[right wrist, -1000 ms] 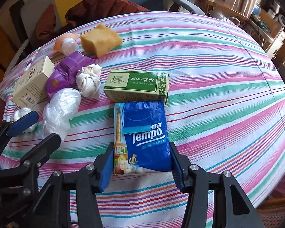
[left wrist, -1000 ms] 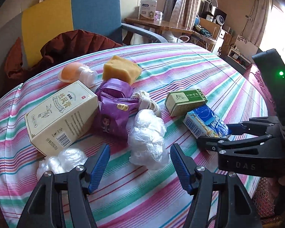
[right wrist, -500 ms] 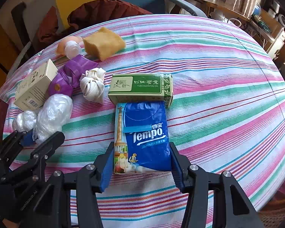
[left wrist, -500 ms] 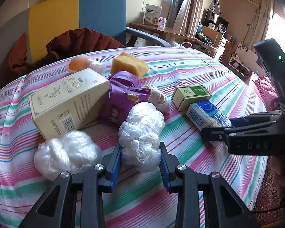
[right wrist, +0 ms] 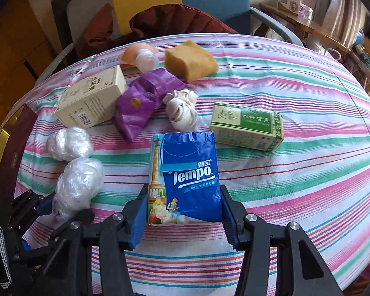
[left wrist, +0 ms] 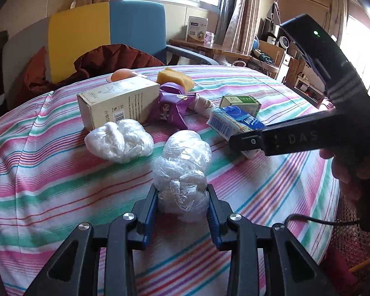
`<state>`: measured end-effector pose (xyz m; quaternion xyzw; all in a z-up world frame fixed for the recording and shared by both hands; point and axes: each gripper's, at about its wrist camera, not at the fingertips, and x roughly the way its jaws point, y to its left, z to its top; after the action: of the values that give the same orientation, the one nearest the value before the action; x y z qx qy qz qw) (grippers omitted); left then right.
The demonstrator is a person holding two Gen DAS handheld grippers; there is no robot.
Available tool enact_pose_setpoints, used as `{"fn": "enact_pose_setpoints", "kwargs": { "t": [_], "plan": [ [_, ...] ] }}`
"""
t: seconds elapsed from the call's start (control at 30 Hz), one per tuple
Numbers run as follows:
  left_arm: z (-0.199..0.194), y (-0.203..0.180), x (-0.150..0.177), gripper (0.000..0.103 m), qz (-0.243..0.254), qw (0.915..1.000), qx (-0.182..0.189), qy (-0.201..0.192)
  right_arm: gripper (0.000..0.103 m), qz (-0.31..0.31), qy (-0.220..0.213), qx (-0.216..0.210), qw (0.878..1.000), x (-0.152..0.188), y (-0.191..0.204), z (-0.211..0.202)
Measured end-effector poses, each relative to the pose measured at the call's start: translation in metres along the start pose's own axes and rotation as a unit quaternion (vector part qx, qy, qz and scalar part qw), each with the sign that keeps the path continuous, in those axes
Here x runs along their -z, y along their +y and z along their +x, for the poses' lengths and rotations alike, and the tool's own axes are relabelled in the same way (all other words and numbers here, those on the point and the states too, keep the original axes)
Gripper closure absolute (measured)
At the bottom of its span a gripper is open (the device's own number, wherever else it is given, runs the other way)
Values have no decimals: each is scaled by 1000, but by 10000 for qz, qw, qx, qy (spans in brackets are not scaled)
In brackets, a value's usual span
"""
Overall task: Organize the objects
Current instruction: 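Grasp the clear plastic bag bundle with the left tool while the right tool holds the tissue pack, then lower the plastic bundle and tissue pack into the gold tray, opening both tools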
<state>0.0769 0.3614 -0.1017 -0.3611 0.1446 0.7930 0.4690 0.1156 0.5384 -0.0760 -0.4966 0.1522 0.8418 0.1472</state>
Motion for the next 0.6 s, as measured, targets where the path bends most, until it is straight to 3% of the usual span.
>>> {"fn": "enact_pose_setpoints", "kwargs": {
  "t": [0.17, 0.37, 0.6],
  "plan": [
    [-16, 3, 13, 69, 133, 9999, -83, -26, 50, -71, -2, -255, 9996, 3, 10, 2],
    [-46, 29, 21, 69, -372, 9992, 18, -108, 50, -142, -83, -461, 9988, -2, 14, 17],
    [-88, 53, 24, 69, -682, 9964, -195, -456, 50, -379, -343, -615, 9968, 2, 30, 5]
  ]
}}
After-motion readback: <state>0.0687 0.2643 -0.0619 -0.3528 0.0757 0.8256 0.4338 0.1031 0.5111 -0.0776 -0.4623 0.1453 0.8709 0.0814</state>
